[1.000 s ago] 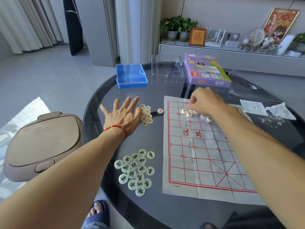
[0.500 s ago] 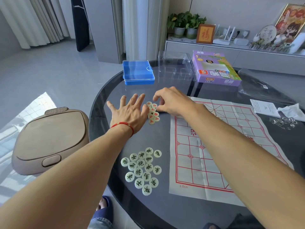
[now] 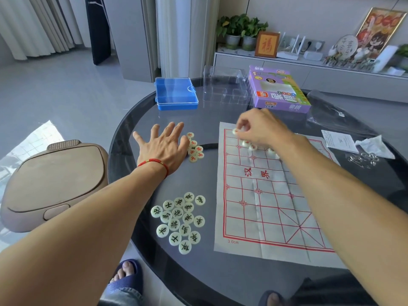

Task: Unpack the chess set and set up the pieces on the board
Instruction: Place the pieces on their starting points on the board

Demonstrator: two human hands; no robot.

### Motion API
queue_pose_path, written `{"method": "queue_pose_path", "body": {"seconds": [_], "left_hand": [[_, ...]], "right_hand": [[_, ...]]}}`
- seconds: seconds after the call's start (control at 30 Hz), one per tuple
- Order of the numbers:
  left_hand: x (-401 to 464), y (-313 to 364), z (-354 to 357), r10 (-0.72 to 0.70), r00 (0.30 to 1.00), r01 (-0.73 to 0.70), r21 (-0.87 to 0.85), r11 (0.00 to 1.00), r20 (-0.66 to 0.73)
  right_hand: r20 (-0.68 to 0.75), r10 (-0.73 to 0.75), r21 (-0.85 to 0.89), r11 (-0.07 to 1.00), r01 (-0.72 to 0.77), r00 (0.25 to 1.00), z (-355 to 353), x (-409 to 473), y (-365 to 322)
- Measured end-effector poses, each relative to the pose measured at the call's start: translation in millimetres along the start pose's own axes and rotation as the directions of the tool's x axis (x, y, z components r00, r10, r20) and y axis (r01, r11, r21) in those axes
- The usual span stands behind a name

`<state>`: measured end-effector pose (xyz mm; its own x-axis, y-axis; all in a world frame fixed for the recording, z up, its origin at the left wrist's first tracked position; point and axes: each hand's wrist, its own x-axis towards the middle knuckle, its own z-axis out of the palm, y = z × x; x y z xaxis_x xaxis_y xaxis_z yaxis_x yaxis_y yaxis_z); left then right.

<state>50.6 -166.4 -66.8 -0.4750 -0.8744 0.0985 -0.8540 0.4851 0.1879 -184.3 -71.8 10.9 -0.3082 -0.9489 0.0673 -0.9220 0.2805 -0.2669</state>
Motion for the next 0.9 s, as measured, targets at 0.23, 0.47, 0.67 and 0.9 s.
{"method": "queue_pose_path", "body": {"seconds": [0.23,0.47,0.67,0.9], "left_hand": [[0,0,-2,-0.006,1.0,0.006,-0.002,1.0,0.0],[2,-1,0,-0.006,1.0,0.006,-0.006,1.0,-0.006],[2,-2,1,-0.012,1.0,0.011,-0.046,0.999,-0.023],[3,-2,1,-0.029,0.998,0.025,-0.079,0.997,-0.047]], "right_hand": [[0.01,0.212,-0.04,0.977,-0.211,0.977,-19,-27,74],[-0.117,0.066,-0.013,0.998,-0.068,0.991,-14,-16,45],[0.05,-0.339,0.123,0.935,0.332,0.939,32,6,-45],[0.032,-0.305,0.208,0.934,0.292,0.952,54,32,-77]]}}
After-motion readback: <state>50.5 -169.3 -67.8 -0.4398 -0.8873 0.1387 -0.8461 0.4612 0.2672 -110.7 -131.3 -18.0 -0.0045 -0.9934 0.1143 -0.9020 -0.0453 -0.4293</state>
